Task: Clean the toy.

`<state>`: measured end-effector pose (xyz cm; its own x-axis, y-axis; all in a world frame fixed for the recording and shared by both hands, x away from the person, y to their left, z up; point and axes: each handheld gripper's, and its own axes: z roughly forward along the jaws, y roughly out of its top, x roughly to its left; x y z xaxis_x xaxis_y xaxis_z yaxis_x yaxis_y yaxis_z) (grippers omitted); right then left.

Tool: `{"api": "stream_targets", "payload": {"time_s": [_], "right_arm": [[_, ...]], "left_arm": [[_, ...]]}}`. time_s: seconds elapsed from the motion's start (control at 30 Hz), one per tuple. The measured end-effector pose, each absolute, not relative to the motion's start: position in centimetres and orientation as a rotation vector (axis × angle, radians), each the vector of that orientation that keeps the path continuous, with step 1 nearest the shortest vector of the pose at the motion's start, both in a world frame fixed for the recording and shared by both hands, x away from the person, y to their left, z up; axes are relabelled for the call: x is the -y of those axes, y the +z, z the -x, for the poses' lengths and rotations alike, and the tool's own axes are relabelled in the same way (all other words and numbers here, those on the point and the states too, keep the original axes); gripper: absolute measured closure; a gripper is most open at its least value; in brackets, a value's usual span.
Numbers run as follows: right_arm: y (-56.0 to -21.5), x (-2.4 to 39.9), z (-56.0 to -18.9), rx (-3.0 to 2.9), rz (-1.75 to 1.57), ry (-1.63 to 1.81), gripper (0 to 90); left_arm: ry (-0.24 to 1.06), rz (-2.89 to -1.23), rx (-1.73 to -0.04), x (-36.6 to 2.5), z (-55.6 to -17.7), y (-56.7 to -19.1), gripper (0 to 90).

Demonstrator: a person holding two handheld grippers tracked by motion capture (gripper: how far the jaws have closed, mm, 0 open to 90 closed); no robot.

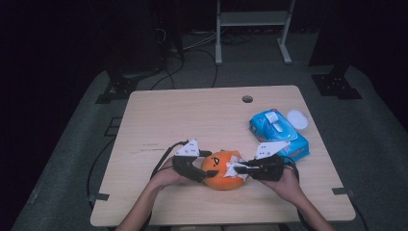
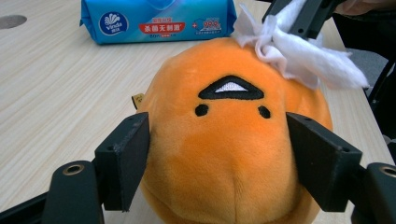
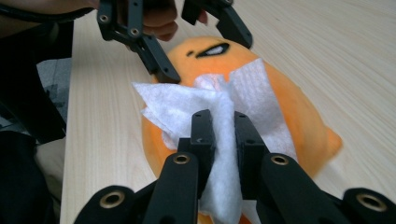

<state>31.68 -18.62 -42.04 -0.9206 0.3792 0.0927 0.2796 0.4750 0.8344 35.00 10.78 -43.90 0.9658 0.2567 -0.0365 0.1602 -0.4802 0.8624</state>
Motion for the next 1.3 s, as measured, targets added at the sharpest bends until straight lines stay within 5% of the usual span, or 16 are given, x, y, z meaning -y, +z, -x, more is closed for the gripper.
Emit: {"api": "stream_targets", "payload": {"time_s": [0.2, 0.43, 0.63, 0.97, 1.3], "right_arm": [[-42.5, 18.8, -31.7, -2.589, -0.627, 1.458, 80.4], [-42.2, 18.4, -31.5, -2.554, -0.649, 1.476, 80.4], [-41.5, 15.7, -30.7, -2.558, -0.522, 1.441, 80.4], [-42.6, 20.3, -31.4, -2.526, -0.686, 1.466, 80.4], [-41.8, 17.6, -31.3, -2.541, -0.581, 1.474, 80.3]], "left_arm": [[0.085, -2.08, -0.35, -10.7, -34.3, -42.9, 14.2], [0.114, -2.065, -0.379, -11.2, -34.9, -43.4, 31.2], [0.106, -2.06, -0.394, -11.2, -35.5, -43.7, 32.0], [0.065, -2.039, -0.42, -11.8, -35.8, -44.2, 31.1], [0.072, -2.042, -0.402, -11.4, -35.7, -44.3, 26.6]]}}
